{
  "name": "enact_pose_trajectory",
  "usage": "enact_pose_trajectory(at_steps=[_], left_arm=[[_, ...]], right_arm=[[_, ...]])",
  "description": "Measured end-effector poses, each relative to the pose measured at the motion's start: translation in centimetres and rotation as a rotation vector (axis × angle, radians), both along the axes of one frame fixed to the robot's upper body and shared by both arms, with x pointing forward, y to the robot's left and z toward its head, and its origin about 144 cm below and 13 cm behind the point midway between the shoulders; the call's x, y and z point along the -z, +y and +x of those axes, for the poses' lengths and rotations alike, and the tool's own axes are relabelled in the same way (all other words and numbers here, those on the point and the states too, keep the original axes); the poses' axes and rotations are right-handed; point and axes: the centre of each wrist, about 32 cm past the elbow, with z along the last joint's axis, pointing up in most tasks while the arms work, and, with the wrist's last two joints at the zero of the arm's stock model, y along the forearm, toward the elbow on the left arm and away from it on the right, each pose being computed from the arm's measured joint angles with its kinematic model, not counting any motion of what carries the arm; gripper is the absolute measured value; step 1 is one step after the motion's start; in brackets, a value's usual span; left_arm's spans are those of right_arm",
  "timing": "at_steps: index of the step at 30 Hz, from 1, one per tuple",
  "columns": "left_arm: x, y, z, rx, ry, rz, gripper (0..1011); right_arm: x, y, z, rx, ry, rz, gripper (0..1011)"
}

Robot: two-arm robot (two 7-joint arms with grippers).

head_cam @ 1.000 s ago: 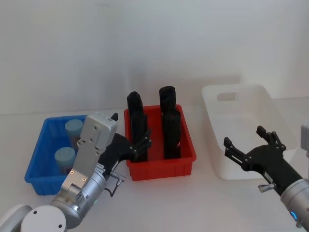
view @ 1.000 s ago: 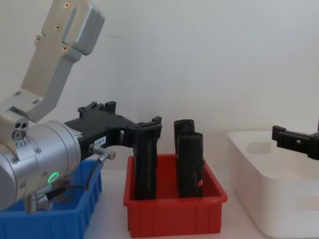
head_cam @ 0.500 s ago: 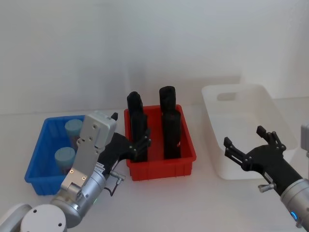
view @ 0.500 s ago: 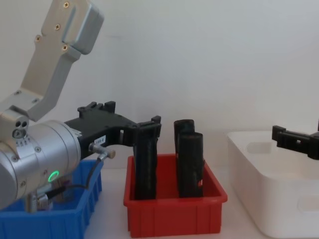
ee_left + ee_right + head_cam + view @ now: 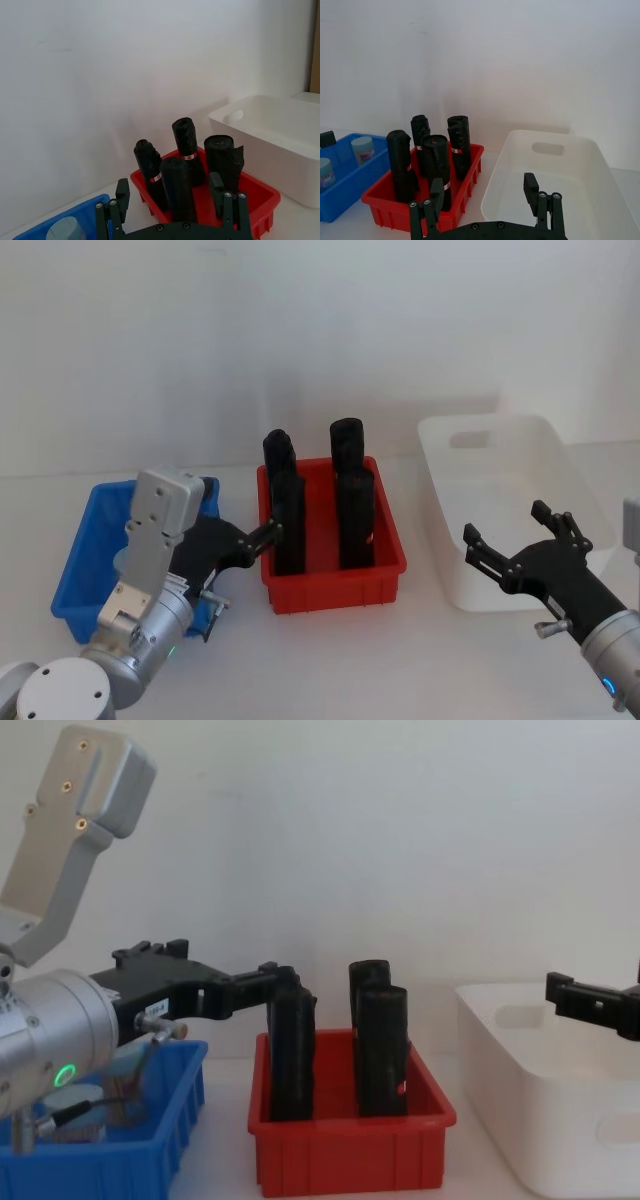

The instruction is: Pick the cotton swabs from the blue box and place them into the white box.

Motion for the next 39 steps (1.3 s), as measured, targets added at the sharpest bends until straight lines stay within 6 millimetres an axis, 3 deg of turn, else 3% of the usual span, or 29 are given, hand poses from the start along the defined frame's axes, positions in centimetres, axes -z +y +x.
enact_pose_trajectory(at_steps=[20, 39], left_arm=[[1.0, 4.5, 1.5, -0.092, 0.107, -0.023, 1008], [2.5, 7.1, 3.3, -0.135, 0.206, 0.008, 1008]], right_arm=[[0.0, 0.0, 0.0, 0.000, 0.000, 0.000, 1002], [0.0, 0.0, 0.0, 0.000, 0.000, 0.000, 1002]])
